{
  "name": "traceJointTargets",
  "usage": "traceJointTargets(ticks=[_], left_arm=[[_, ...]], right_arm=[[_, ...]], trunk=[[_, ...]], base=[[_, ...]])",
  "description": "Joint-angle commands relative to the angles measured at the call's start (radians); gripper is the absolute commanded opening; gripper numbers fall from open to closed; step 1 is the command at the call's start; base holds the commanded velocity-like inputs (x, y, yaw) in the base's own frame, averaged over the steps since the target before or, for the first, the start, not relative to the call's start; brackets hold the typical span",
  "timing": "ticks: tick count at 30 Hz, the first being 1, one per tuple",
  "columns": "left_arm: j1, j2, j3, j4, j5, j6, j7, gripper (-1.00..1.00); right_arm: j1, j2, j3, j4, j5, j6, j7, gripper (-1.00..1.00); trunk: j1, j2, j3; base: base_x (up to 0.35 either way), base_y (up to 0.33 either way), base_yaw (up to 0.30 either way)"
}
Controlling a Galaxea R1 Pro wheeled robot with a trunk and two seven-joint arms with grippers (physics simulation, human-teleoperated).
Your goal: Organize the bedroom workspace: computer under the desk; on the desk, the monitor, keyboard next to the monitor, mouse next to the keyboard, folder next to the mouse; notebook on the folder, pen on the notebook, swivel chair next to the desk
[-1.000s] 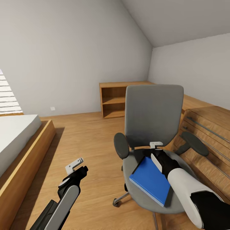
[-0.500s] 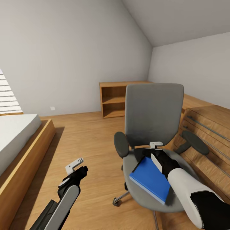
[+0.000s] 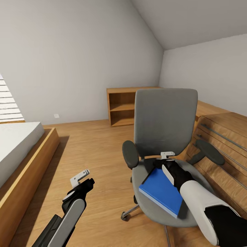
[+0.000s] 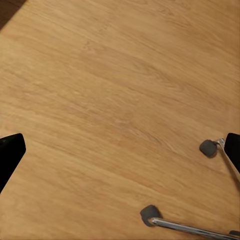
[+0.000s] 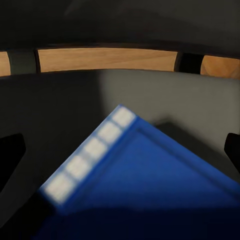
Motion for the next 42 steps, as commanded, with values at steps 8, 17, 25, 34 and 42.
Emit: traceJointTargets(ticks=[8,17,25,34,42], left_arm=[[-0.001,0.001,-0.009,-0.001,-0.001,0.009,0.007,1.00],[-0.001,0.002,-0.016,0.000,-0.004,0.009,0.005,1.00],[-0.001,0.002,-0.017,0.000,-0.005,0.009,0.004,1.00],[-0.001,0.002,-0.017,0.000,-0.005,0.009,0.004,1.00],[-0.001,0.002,-0.017,0.000,-0.005,0.009,0.004,1.00]], right_arm=[[0.000,-0.001,0.006,0.006,-0.025,0.005,-0.006,1.00],[0.000,-0.001,0.006,0.006,-0.025,0.005,-0.006,1.00],[0.000,-0.001,0.006,0.006,-0.025,0.005,-0.006,1.00],[0.000,-0.001,0.006,0.006,-0.025,0.005,-0.006,1.00],[0.000,-0.001,0.006,0.006,-0.025,0.004,-0.006,1.00]], trunk=[[0.000,0.000,-0.001],[0.000,0.000,-0.001],[0.000,0.000,-0.001],[0.000,0.000,-0.001],[0.000,0.000,-0.001]], base=[[0.000,0.000,0.000],[-0.003,0.000,0.000],[-0.177,-0.037,0.000],[-0.043,-0.008,0.000],[-0.163,-0.001,0.000]])
